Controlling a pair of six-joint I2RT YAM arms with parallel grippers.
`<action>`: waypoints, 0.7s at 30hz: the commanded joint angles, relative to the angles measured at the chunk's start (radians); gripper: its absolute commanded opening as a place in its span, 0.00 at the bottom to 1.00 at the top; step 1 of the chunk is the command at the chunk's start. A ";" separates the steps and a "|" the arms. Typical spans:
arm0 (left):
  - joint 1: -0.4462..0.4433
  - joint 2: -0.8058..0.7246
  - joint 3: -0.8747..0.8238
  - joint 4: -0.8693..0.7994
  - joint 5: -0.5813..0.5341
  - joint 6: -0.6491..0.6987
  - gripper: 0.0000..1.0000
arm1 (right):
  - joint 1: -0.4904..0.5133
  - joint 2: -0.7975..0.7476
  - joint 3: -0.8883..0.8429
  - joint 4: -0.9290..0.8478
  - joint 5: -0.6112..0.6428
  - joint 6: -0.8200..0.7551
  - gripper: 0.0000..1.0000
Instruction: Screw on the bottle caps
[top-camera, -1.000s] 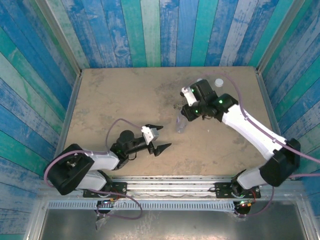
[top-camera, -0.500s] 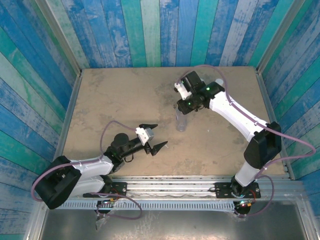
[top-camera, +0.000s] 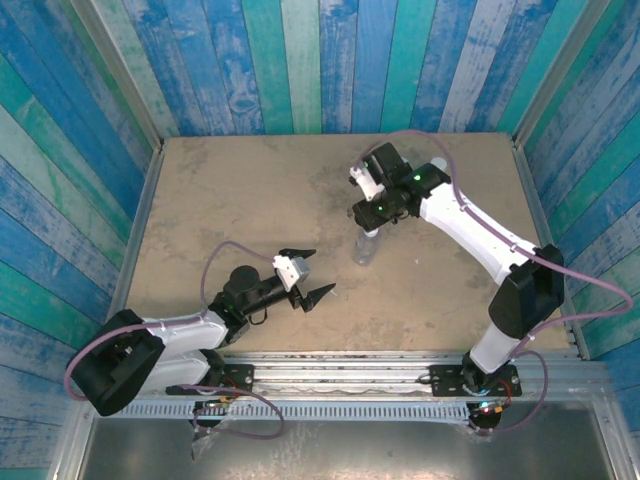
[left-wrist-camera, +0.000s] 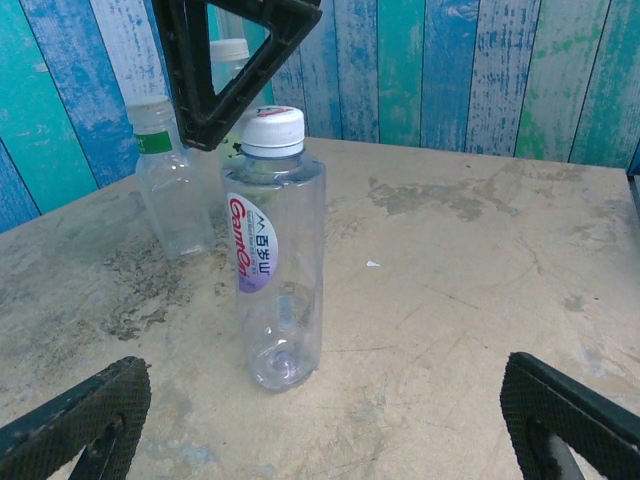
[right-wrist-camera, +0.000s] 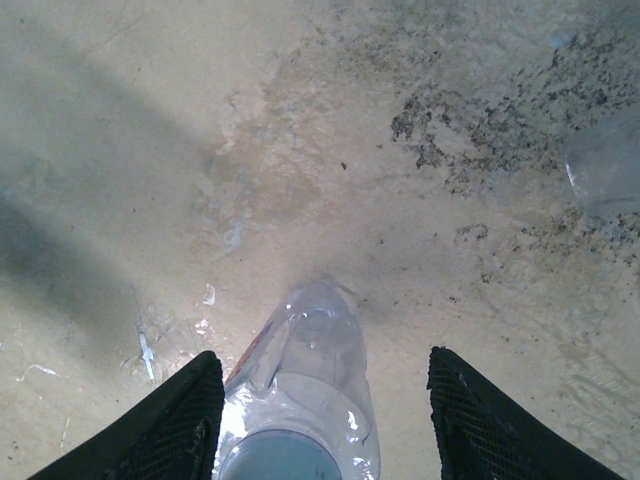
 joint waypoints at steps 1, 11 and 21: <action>-0.002 0.006 0.020 -0.011 -0.018 0.014 0.94 | -0.005 -0.055 -0.004 0.003 0.008 -0.009 0.58; -0.001 0.002 0.023 -0.012 -0.026 0.014 0.94 | -0.039 -0.115 -0.051 0.048 -0.010 0.023 0.69; -0.002 0.007 0.021 0.005 -0.076 -0.001 0.94 | -0.081 -0.284 -0.245 0.209 -0.081 0.033 0.85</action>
